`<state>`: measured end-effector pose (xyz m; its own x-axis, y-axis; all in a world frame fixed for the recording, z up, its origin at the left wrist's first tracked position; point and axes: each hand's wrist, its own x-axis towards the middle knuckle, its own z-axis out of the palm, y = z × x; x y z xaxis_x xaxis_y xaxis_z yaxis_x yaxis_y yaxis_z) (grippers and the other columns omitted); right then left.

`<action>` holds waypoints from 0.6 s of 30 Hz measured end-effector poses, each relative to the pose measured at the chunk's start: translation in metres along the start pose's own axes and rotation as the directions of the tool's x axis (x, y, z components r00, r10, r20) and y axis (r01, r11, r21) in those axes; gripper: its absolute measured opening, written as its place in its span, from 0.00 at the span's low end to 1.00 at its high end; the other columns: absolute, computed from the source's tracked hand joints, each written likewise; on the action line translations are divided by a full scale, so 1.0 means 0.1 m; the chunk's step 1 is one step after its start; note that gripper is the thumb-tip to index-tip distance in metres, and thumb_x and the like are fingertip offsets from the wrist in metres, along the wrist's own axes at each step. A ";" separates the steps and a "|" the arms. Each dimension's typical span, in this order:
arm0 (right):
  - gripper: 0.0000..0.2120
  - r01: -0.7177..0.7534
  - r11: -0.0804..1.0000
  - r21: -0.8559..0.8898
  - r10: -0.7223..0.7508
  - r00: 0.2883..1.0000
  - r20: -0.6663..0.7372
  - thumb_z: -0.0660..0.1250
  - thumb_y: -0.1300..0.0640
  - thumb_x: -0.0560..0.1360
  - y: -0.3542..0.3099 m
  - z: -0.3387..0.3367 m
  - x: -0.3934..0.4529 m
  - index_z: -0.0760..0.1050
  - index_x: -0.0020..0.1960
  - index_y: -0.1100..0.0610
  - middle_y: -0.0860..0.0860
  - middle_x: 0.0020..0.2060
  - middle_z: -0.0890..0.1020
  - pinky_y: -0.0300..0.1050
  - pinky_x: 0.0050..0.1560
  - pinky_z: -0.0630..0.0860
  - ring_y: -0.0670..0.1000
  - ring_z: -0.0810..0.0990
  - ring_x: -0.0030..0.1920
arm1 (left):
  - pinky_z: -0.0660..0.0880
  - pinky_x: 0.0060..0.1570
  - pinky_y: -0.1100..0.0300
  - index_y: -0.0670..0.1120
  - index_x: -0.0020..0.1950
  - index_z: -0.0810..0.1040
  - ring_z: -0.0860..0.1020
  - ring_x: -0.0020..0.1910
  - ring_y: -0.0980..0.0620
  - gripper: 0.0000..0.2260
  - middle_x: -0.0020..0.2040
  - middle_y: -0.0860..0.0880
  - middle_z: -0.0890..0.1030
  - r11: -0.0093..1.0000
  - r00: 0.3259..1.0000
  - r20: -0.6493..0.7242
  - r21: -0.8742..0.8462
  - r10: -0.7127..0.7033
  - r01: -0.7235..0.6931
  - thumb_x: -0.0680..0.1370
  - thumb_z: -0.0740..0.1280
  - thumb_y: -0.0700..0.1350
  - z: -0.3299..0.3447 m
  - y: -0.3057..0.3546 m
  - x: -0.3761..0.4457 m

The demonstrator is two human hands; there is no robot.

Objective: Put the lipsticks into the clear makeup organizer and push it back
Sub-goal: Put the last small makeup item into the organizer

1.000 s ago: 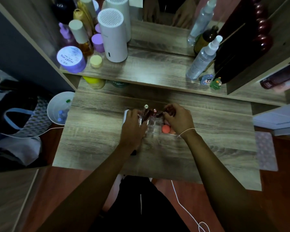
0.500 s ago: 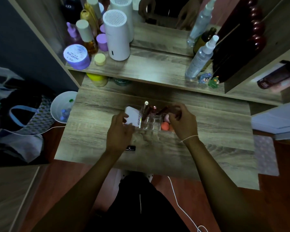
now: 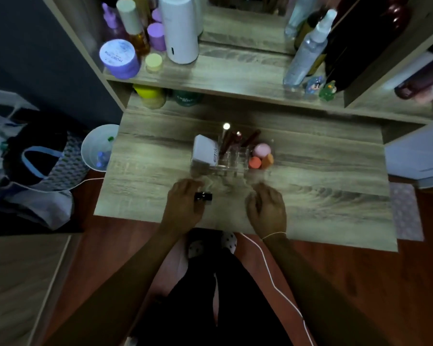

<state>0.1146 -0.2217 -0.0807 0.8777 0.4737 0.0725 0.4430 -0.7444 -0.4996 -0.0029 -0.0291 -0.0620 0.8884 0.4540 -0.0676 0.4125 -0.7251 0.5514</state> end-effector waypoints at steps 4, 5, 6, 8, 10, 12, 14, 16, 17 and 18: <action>0.22 -0.058 0.984 -0.168 0.061 0.998 0.011 0.66 0.56 0.75 0.05 0.24 -0.07 0.72 0.67 0.61 0.62 0.69 0.72 0.59 0.69 0.65 0.63 0.71 0.68 | 0.75 0.46 0.48 0.42 0.56 0.78 0.77 0.47 0.37 0.21 0.52 0.40 0.79 0.996 0.998 0.021 0.070 0.055 -0.056 0.64 0.75 0.40 0.08 -0.09 -0.02; 0.24 -0.079 0.978 -0.192 0.085 0.996 0.019 0.64 0.54 0.76 0.05 0.28 -0.07 0.69 0.70 0.61 0.63 0.71 0.69 0.62 0.71 0.62 0.64 0.67 0.71 | 0.75 0.47 0.47 0.43 0.55 0.79 0.77 0.46 0.37 0.19 0.52 0.40 0.79 0.994 0.997 0.023 0.076 0.071 -0.073 0.66 0.76 0.41 0.11 -0.11 -0.02; 0.25 -0.102 0.973 -0.206 0.109 0.994 0.024 0.62 0.53 0.77 0.05 0.31 -0.07 0.66 0.71 0.61 0.63 0.73 0.66 0.63 0.72 0.59 0.64 0.64 0.73 | 0.75 0.47 0.47 0.43 0.54 0.79 0.77 0.45 0.38 0.17 0.51 0.40 0.79 0.993 0.996 0.025 0.079 0.085 -0.087 0.67 0.76 0.41 0.12 -0.12 -0.02; 0.26 -0.142 0.964 -0.224 0.149 0.989 0.015 0.59 0.51 0.79 0.04 0.36 -0.06 0.64 0.73 0.61 0.63 0.74 0.64 0.64 0.73 0.57 0.63 0.61 0.75 | 0.74 0.45 0.48 0.43 0.53 0.79 0.77 0.44 0.39 0.13 0.48 0.40 0.79 0.992 0.994 0.019 0.071 0.104 -0.105 0.70 0.75 0.43 0.13 -0.11 0.00; 0.26 -0.161 0.958 -0.237 0.167 0.986 0.004 0.56 0.49 0.79 0.05 0.38 -0.08 0.62 0.74 0.60 0.62 0.74 0.64 0.63 0.74 0.56 0.62 0.60 0.75 | 0.74 0.45 0.51 0.42 0.53 0.79 0.78 0.43 0.41 0.12 0.47 0.41 0.79 0.993 0.993 0.005 -0.004 0.116 -0.116 0.72 0.73 0.44 0.12 -0.08 0.02; 0.26 -0.156 0.956 -0.247 0.159 0.987 -0.007 0.55 0.48 0.79 0.06 0.40 -0.08 0.62 0.74 0.58 0.61 0.74 0.64 0.61 0.75 0.55 0.61 0.59 0.76 | 0.71 0.47 0.62 0.43 0.56 0.78 0.78 0.46 0.49 0.12 0.50 0.43 0.79 0.980 0.995 -0.025 -0.174 0.096 -0.099 0.74 0.71 0.40 0.10 0.01 0.04; 0.26 -0.161 0.957 -0.241 0.161 0.987 -0.021 0.55 0.47 0.79 0.08 0.42 -0.08 0.62 0.74 0.57 0.60 0.75 0.64 0.60 0.75 0.55 0.60 0.59 0.76 | 0.66 0.49 0.77 0.43 0.58 0.76 0.74 0.50 0.61 0.13 0.53 0.49 0.77 0.942 0.996 -0.062 -0.325 0.067 -0.084 0.75 0.69 0.35 0.11 0.12 0.07; 0.26 -0.176 0.956 -0.233 0.173 0.984 -0.031 0.55 0.46 0.79 0.09 0.44 -0.08 0.62 0.74 0.56 0.59 0.75 0.64 0.60 0.75 0.55 0.59 0.59 0.76 | 0.63 0.51 0.82 0.42 0.60 0.75 0.70 0.54 0.68 0.13 0.55 0.53 0.75 0.933 0.994 -0.095 -0.350 0.053 -0.083 0.75 0.68 0.35 0.15 0.20 0.11; 0.26 -0.179 0.956 -0.232 0.174 0.984 -0.040 0.55 0.46 0.78 0.09 0.45 -0.09 0.62 0.74 0.56 0.59 0.75 0.64 0.59 0.75 0.55 0.59 0.59 0.76 | 0.62 0.52 0.83 0.41 0.60 0.75 0.69 0.54 0.69 0.14 0.55 0.53 0.76 0.928 0.994 -0.103 -0.365 0.035 -0.070 0.76 0.68 0.36 0.16 0.23 0.13; 0.26 -0.179 0.956 -0.232 0.172 0.984 -0.050 0.55 0.46 0.78 0.11 0.45 -0.09 0.63 0.74 0.56 0.59 0.75 0.64 0.59 0.75 0.55 0.59 0.59 0.76 | 0.63 0.52 0.82 0.42 0.61 0.75 0.70 0.54 0.68 0.14 0.56 0.53 0.77 0.919 0.995 -0.098 -0.393 0.007 -0.045 0.76 0.69 0.37 0.18 0.28 0.17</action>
<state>0.1035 -0.2123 -0.1258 0.9490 0.3141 0.0287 0.3086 -0.9058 -0.2904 0.0276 -0.0508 -0.0633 0.8672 0.4975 0.0183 0.2596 -0.4832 0.8361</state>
